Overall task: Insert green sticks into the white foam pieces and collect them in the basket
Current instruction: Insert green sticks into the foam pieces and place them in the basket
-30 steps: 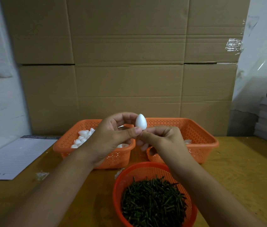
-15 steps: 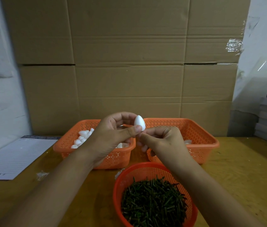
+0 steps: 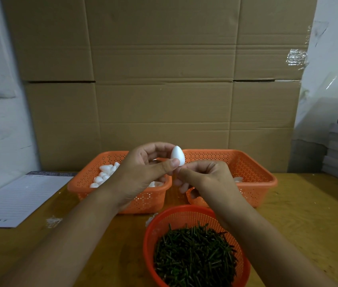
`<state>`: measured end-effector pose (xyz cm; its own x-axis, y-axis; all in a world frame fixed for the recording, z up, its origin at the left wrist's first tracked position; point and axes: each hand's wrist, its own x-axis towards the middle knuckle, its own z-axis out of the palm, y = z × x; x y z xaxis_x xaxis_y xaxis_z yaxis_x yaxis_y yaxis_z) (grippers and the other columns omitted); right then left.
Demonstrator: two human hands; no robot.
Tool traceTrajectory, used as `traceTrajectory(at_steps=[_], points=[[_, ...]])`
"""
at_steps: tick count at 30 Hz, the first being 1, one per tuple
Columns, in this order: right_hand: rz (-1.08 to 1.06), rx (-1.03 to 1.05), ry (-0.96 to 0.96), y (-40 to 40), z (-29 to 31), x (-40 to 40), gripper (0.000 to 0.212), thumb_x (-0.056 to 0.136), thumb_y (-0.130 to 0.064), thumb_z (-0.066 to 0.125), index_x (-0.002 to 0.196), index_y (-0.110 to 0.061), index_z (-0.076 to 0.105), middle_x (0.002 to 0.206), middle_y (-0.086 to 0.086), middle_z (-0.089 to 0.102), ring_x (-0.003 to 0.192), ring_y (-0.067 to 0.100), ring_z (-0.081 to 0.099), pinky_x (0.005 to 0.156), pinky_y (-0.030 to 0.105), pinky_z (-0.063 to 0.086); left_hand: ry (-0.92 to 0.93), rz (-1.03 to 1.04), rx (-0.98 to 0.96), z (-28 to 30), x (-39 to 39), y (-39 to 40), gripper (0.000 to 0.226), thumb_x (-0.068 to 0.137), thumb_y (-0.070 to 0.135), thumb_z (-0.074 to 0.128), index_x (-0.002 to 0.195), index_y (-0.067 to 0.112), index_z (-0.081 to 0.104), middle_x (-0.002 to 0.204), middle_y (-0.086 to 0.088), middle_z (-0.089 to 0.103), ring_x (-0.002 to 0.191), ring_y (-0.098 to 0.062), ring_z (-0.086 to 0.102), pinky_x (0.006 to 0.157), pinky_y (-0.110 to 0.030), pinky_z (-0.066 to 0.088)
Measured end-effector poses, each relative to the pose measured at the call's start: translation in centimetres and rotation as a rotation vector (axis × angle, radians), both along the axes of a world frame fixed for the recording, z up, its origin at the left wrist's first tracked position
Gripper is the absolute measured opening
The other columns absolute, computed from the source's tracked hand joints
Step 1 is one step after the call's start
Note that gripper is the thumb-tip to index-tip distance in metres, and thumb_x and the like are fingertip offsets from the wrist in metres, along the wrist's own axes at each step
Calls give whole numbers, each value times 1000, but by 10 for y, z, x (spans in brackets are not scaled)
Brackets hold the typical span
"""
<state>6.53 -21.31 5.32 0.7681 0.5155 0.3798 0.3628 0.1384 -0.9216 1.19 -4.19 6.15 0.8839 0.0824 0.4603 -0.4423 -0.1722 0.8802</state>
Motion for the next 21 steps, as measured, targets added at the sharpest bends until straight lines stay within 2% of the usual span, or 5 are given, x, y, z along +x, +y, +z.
traceTrajectory(at_steps=[7,12,21], points=[[29,11,67,1,0,0,16,91,-16,68,83,-6,77,72,6,74,60,10,62,49,18,44,-8,-8,4,-1,2,1,27,84,27,76,110,21,74,96,-2,75,78,-9,66,65,-21,53],[27,26,109,1,0,2,15,93,-16,66,86,-6,76,74,4,74,61,7,63,49,17,44,-10,24,-25,-2,4,3,25,82,27,76,106,26,75,100,-2,75,76,-9,66,64,-22,52],[96,33,132,3,-1,2,20,96,-17,60,81,-15,73,75,2,72,62,6,62,53,18,43,0,10,-43,-4,6,3,34,83,24,74,116,15,69,100,-2,74,76,-10,65,64,-25,53]])
